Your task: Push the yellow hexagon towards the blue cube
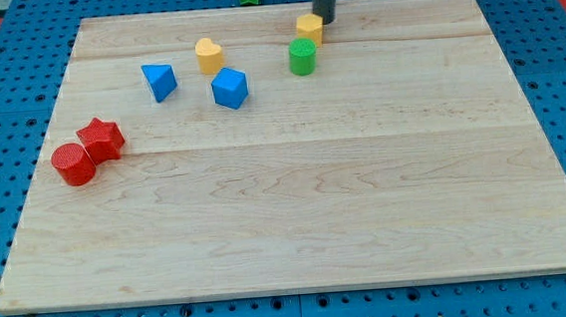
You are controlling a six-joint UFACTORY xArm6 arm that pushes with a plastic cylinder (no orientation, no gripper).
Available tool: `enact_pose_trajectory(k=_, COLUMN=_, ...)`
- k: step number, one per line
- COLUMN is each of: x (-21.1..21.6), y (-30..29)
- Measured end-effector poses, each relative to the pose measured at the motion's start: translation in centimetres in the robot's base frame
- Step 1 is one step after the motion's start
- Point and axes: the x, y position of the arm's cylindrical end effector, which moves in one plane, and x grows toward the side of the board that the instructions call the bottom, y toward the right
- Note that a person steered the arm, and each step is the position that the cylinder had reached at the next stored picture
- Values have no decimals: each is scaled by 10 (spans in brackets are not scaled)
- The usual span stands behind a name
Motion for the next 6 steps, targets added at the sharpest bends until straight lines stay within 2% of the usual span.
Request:
enact_pose_trajectory(k=1, x=9, y=-47)
enact_pose_trajectory(k=3, x=9, y=-6)
enact_pose_trajectory(k=4, x=22, y=-8)
enact_pose_trajectory(k=5, x=42, y=-47)
enact_pose_trajectory(k=6, x=41, y=-51)
